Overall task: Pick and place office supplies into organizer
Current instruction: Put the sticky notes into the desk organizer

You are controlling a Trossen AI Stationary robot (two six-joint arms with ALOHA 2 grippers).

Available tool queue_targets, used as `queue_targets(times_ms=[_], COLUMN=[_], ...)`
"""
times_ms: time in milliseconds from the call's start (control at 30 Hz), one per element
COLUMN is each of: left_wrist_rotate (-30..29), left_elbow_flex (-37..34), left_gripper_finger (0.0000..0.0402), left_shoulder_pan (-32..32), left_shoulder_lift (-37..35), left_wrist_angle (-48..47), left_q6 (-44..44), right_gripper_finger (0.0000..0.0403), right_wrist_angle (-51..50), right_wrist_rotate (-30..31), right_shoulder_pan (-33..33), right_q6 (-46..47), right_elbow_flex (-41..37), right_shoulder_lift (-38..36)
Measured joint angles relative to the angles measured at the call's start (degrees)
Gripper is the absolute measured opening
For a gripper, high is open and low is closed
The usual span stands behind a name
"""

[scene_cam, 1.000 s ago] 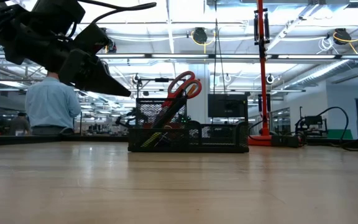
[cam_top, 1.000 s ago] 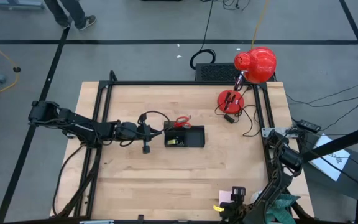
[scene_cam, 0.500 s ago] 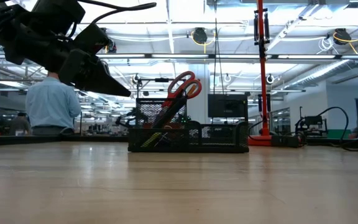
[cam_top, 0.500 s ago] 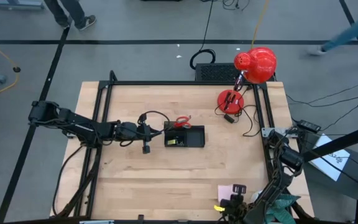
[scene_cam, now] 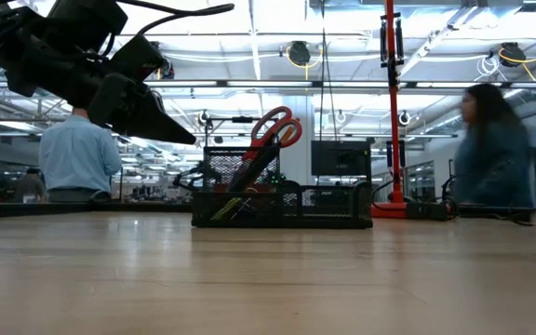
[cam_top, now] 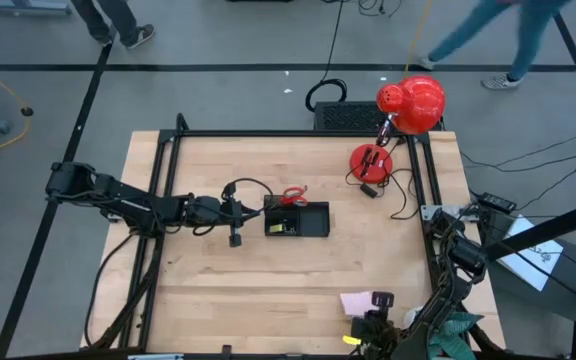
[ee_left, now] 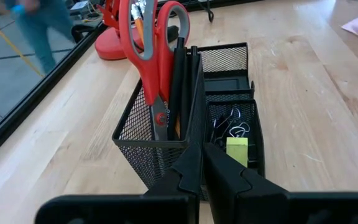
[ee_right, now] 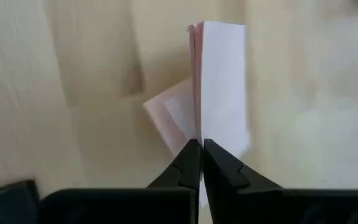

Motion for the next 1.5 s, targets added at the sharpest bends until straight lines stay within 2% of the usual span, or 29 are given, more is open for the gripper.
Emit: queue_targets(times_ms=[267,500,1000,1200,1500], left_wrist_rotate=[0.0,0.0,0.0,0.0,0.0], left_elbow_flex=[0.0,0.0,0.0,0.0,0.0], left_gripper_finger=[0.0026,0.0026,0.0026,0.0026,0.0026], left_shoulder_pan=[0.0,0.0,0.0,0.0,0.0], left_shoulder_lift=[0.0,0.0,0.0,0.0,0.0], left_wrist_angle=[0.0,0.0,-0.1,-0.1,-0.1], left_q6=[0.2,0.1,0.0,-0.4,-0.3], right_gripper_finger=[0.0001,0.0001,0.0000,0.0000,0.0000], right_wrist_angle=[-12.9,-13.0,-13.0,-13.0,-13.0], right_wrist_rotate=[7.0,8.8,31.9,34.6,34.9], right_shoulder_pan=[-0.2,-3.0,-15.6,-20.6,-25.7], right_q6=[0.2,-5.9,-23.8,-28.7,-33.0], right_elbow_flex=[7.6,8.2,8.2,5.7,-0.5], right_shoulder_lift=[-0.1,-0.1,-0.1,-0.2,-0.2])
